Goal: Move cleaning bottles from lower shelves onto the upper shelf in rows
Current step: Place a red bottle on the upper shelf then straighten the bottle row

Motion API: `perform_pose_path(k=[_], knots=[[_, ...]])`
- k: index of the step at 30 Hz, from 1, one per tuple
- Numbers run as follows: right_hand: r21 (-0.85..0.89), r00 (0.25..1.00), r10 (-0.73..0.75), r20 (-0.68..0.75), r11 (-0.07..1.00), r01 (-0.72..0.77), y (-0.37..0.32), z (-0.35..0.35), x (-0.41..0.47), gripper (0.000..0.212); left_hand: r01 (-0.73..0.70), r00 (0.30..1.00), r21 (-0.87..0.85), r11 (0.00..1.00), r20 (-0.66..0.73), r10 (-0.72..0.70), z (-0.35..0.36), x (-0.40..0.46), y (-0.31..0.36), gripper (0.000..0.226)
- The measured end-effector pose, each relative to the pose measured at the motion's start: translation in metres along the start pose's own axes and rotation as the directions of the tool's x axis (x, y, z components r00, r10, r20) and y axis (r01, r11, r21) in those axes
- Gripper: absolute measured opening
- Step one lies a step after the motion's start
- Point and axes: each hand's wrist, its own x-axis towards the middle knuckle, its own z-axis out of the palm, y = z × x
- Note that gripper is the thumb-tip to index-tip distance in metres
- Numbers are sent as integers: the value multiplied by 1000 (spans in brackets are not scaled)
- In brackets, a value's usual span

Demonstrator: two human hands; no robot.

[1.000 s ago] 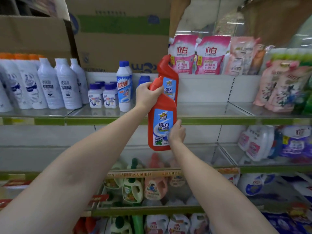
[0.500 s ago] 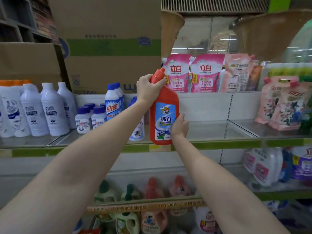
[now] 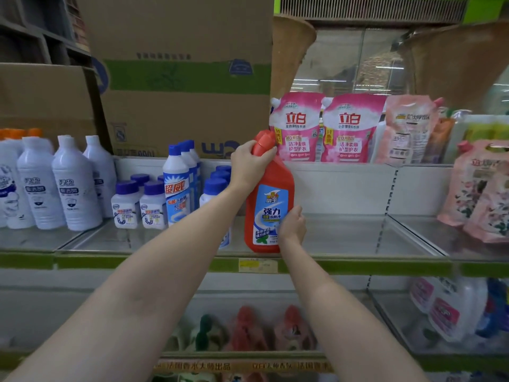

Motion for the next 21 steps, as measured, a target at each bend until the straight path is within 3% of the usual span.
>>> perform_pose_path(k=[10,21], knots=[[8,1000,11,10,1000,-11,6,3,9,50,19,1000,-22,1000,5,-18,6,5,-8,31],[40,998,17,61,999,-19,10,1,14,49,-46,994,-61,997,-105,40,18,-3,-15,21]])
